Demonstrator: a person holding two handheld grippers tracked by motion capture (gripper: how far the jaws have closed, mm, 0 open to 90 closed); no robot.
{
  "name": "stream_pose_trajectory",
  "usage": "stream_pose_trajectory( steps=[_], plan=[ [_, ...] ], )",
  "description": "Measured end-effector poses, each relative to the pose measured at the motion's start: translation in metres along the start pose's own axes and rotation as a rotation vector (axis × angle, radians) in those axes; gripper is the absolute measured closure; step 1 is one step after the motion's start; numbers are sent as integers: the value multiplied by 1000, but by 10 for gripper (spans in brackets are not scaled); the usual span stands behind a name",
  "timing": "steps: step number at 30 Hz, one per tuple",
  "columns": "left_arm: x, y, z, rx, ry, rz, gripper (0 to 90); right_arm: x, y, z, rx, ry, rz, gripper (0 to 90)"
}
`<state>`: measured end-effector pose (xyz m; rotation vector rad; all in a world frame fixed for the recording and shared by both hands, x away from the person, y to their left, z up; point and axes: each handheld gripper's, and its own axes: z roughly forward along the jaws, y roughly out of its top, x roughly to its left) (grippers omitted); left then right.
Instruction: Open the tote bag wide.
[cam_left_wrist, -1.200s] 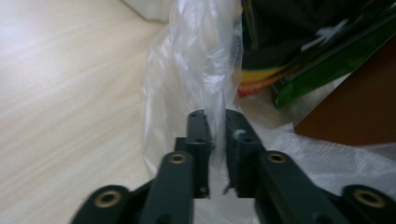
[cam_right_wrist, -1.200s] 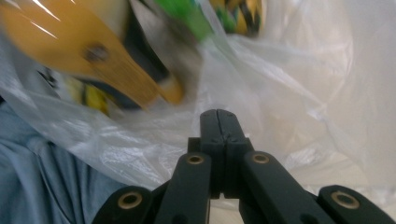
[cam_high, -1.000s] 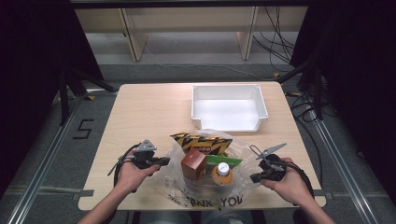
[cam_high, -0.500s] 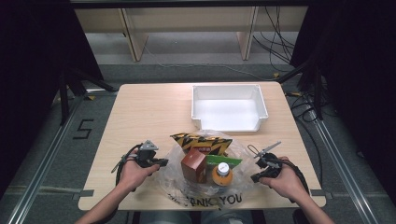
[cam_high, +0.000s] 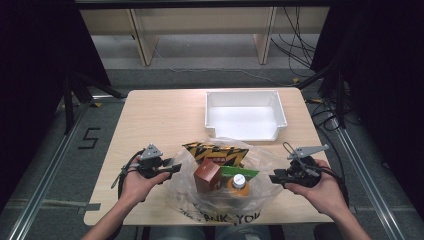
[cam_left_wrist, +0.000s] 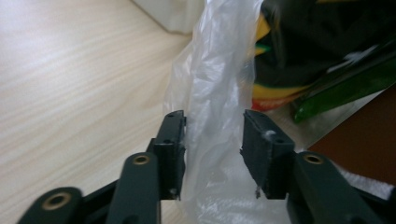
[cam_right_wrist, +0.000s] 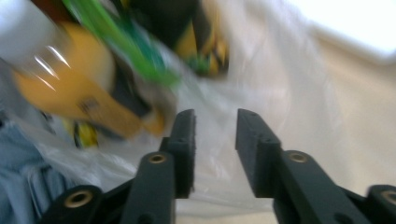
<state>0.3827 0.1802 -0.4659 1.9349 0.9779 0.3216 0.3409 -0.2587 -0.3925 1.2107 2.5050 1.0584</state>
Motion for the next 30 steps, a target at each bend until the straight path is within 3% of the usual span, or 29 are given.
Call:
stream_pose_trajectory(
  steps=[1, 2, 4, 5, 6, 8, 12, 17, 21, 23, 24, 28, 30],
  plan=[
    [-2, 3, -4, -25, 8, -8, 527, 2, 4, -4, -61, -13, -19, 615],
    [-2, 3, -4, -25, 8, -8, 502, 1, 9, -10, -72, -13, -58, 601],
    [-3, 5, -9, -39, 17, -8, 462, 2, 18, -15, -138, -19, -82, 562],
    [-2, 6, -11, -43, 20, 6, 462, 2, 18, -15, -138, -19, -82, 562],
    [-2, 6, -14, -57, 19, -7, 422, 1, 26, -15, -179, -18, -96, 549],
    [-2, 6, -17, -67, 23, -15, 395, -3, 32, -11, -199, -12, -116, 539],
    [-1, 3, -24, -90, 27, -38, 362, -7, 37, 0, -214, 11, -86, 527],
    [2, 0, -30, -114, 36, -53, 341, -9, 42, 0, -236, 24, -136, 537],
    [1, -1, -29, -114, 38, -54, 335, -7, 44, 2, -251, 37, -143, 536],
    [-3, -1, -27, -111, 37, -57, 333, -7, 45, 2, -248, 46, -177, 531],
    [-3, -1, -27, -111, 37, -57, 333, -6, 44, 3, -266, 44, -172, 528],
    [-4, 1, -25, -112, 34, -47, 334, -2, 45, 3, -256, 70, -154, 512],
    [-5, 2, -24, -109, 34, -47, 334, -2, 46, 4, -270, 68, -171, 505]
  ],
)
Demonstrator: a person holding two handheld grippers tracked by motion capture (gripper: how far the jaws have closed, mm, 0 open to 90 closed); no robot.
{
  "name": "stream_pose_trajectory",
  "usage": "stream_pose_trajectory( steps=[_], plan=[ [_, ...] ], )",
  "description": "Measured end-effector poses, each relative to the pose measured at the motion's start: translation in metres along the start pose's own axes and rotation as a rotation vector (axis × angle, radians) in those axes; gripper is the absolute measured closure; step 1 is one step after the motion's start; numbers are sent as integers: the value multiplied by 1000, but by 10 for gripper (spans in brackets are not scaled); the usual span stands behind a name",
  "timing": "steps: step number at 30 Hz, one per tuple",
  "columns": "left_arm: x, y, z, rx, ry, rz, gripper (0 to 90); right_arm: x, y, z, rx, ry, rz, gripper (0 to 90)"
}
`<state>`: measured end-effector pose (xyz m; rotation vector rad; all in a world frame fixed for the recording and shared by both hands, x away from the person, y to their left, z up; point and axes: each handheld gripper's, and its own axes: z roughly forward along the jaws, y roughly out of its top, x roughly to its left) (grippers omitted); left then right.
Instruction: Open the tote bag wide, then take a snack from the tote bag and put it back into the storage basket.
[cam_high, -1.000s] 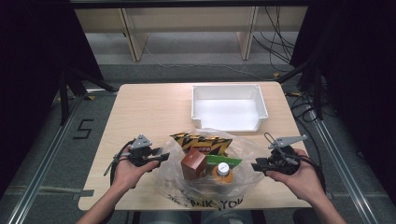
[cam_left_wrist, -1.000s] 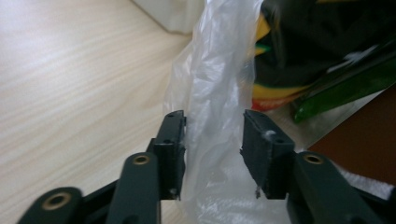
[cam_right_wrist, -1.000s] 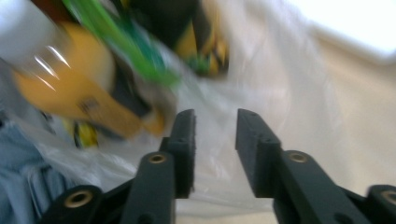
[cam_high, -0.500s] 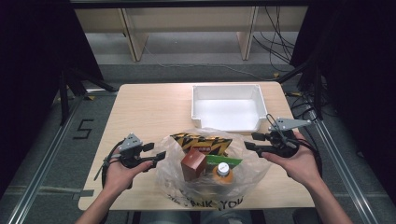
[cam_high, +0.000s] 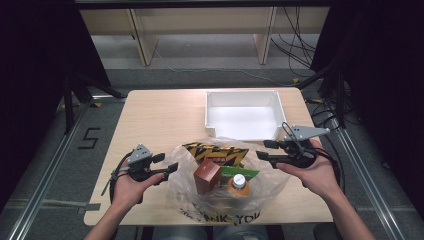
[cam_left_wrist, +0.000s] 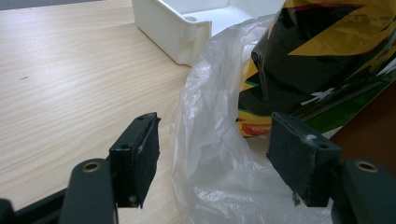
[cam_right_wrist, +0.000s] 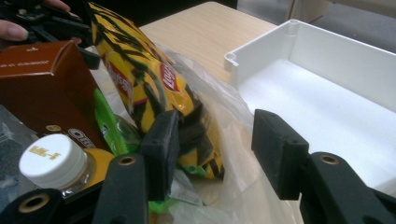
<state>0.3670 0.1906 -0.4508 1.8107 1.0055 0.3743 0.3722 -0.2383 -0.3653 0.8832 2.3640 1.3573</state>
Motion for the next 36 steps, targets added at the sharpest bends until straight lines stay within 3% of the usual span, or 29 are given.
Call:
stream_pose_trajectory(
  steps=[8, 11, 12, 15, 18, 20, 21, 28, 36],
  plan=[
    [0, -1, 2, -1, 9, -22, 333, 8, 12, 4, -41, 31, -41, 471],
    [0, 0, 1, -7, 4, -22, 332, 11, 18, 5, -30, 59, -51, 461],
    [0, 0, 1, -6, 8, -15, 332, 10, 20, 6, -33, 59, -78, 459],
    [1, -1, -1, -5, 8, -7, 332, 16, 23, 9, -29, 73, -66, 454],
    [0, -2, -1, -7, 13, -22, 331, 18, 25, 12, -33, 86, -85, 453],
    [0, -1, -1, -9, 5, -5, 334, 21, 26, 17, -33, 84, -87, 453],
    [-1, -1, -1, -11, -1, -10, 335, 22, 28, 22, -22, 99, -111, 455],
    [-1, 0, 0, -11, -5, 0, 339, 20, 27, 35, -4, 111, -128, 491],
    [-1, -1, 1, -6, -4, -4, 352, 20, 25, 48, -1, 135, -136, 648]
  ],
)
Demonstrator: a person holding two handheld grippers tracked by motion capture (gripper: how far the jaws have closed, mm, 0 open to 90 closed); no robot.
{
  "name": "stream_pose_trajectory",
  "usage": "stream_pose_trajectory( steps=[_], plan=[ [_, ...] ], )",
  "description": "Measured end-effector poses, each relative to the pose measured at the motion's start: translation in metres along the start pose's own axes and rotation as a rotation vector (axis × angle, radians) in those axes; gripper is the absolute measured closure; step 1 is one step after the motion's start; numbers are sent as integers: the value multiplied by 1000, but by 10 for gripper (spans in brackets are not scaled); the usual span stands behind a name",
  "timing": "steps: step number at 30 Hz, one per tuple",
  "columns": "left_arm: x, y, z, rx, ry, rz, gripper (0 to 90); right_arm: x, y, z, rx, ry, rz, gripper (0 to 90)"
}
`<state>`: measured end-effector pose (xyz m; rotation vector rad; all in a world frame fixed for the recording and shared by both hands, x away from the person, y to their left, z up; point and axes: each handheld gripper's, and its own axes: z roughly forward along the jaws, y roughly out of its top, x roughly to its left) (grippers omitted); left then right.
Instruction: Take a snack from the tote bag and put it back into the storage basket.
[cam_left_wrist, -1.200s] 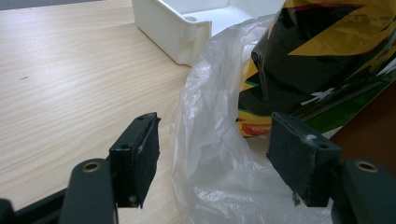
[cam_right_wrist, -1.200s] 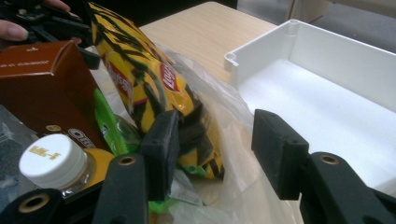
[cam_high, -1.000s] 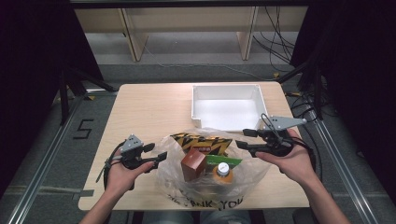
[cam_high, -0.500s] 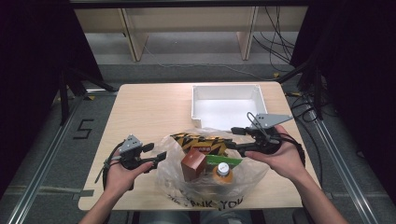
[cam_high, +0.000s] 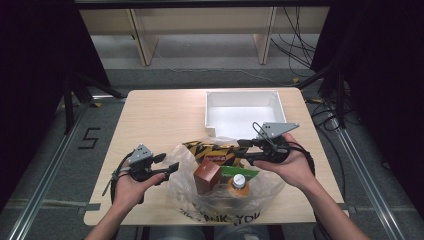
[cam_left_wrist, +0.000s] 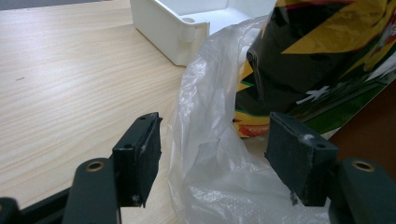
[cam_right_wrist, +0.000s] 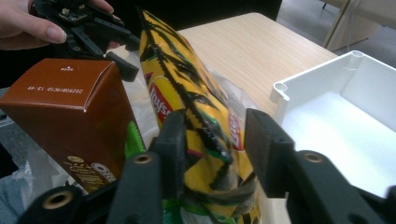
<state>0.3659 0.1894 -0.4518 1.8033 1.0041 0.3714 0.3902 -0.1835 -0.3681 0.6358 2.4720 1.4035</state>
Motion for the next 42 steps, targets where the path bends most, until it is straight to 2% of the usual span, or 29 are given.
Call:
stream_pose_trajectory(
  steps=[1, 4, 5, 6, 7, 9, 10, 11, 14, 16, 18, 23, 31, 32, 33, 38, 39, 42],
  plan=[
    [-1, 0, 0, 0, 2, -10, 355, -2, -1, 2, -16, -2, -18, 698],
    [0, 0, 1, -3, -7, -8, 360, -2, -1, 3, -22, -6, -36, 749],
    [0, -1, 2, -2, -4, -10, 364, -2, -2, 4, -34, -20, -53, 802],
    [0, -1, 2, -2, -4, -10, 365, -3, -2, 4, -32, -10, -65, 819],
    [1, -1, 2, 0, -8, -7, 367, -4, -1, 3, -39, -22, -83, 837],
    [1, -1, 2, 4, -5, -5, 368, -4, -2, 5, -59, -31, -91, 866],
    [1, -1, 2, 5, -5, -6, 368, -3, -2, 5, -57, -15, -82, 878],
    [1, -2, 3, 6, -3, -6, 369, -4, -3, 6, -65, -19, -86, 885],
    [1, -2, 3, 6, -4, -10, 370, -4, -3, 7, -73, -19, -99, 896],
    [2, -1, 4, 7, -6, 4, 371, -4, -3, 7, -78, -19, -105, 900],
    [1, -2, 5, 7, -7, -8, 373, -4, -3, 7, -92, -29, -106, 900],
    [1, -2, 6, 13, -13, 4, 374, -6, -1, 8, -110, -12, -131, 900],
    [1, -2, 6, 6, -7, -9, 374, -6, 0, 7, -106, -13, -118, 900],
    [1, -2, 6, 6, -7, -8, 374, -5, -1, 7, -105, -12, -103, 900],
    [1, -2, 6, 6, -6, -8, 374, -5, -1, 7, -118, -28, -102, 900],
    [0, -2, 7, 4, -4, -10, 374, -5, 0, 6, -116, -19, -116, 900],
    [1, -2, 6, 8, -4, 2, 374, -5, 0, 6, -116, -19, -116, 900],
    [1, -3, 7, 11, -5, 3, 374, -5, 2, 7, -146, -21, -116, 900]
  ],
)
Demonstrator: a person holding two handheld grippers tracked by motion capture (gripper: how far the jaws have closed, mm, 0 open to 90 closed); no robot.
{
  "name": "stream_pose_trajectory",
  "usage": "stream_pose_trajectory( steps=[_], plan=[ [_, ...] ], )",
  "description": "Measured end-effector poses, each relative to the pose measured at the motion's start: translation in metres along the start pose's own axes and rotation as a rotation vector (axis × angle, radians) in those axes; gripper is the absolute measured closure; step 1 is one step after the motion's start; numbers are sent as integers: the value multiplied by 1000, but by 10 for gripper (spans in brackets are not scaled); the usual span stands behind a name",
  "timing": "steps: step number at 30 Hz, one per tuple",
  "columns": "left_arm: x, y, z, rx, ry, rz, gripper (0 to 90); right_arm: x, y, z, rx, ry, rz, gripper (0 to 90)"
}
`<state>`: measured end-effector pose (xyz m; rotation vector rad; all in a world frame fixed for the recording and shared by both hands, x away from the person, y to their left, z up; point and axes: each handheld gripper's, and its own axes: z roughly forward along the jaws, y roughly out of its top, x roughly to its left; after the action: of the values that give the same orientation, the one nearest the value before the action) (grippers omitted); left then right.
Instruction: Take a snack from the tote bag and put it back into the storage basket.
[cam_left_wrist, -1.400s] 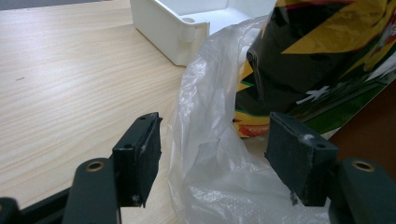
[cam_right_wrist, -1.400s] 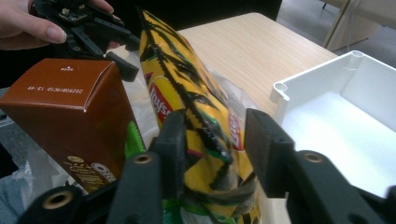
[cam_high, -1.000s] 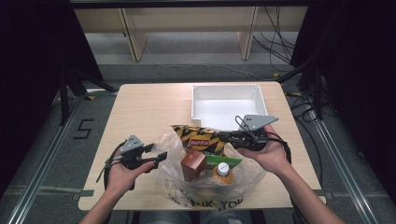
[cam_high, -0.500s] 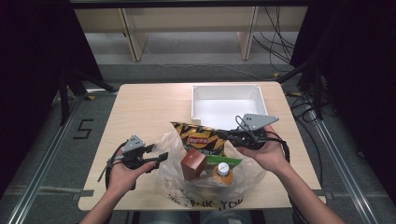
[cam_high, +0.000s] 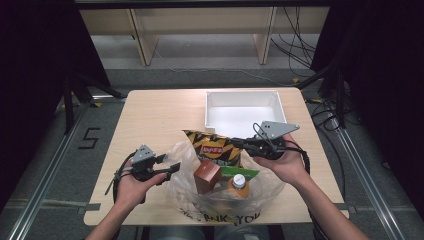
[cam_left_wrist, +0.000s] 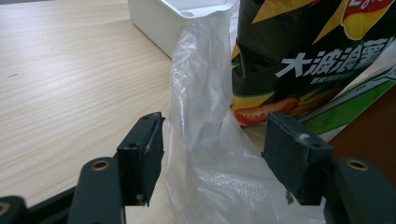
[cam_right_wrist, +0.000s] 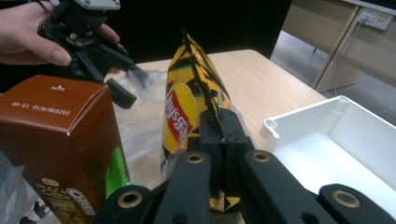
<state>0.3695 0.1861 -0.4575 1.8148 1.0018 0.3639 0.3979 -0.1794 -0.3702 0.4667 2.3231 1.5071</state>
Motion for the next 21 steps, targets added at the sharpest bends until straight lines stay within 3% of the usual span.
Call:
stream_pose_trajectory(
  steps=[5, 9, 10, 12, 13, 14, 16, 21],
  plan=[
    [-1, 0, 1, 1, -1, -10, 376, 1, 3, -1, -11, 3, 14, 900],
    [0, -1, 1, 1, -2, -11, 376, 0, 7, -3, -49, -3, -16, 900],
    [0, -1, 1, 1, -2, -11, 376, 1, 8, -5, -38, -3, 8, 900],
    [0, -1, 1, 1, -2, -11, 376, 2, 11, -7, -57, -10, 11, 900],
    [0, -1, 2, 1, -1, -15, 376, 0, 12, -7, -72, -20, -16, 900],
    [0, -1, 2, 2, 0, -15, 376, 1, 13, -9, -65, -13, 12, 900],
    [0, -1, 2, 3, 0, -16, 376, 0, 14, -10, -74, -16, -5, 900],
    [0, -2, 3, 0, -2, -18, 376, -1, 20, -12, -100, -25, 9, 900]
  ],
)
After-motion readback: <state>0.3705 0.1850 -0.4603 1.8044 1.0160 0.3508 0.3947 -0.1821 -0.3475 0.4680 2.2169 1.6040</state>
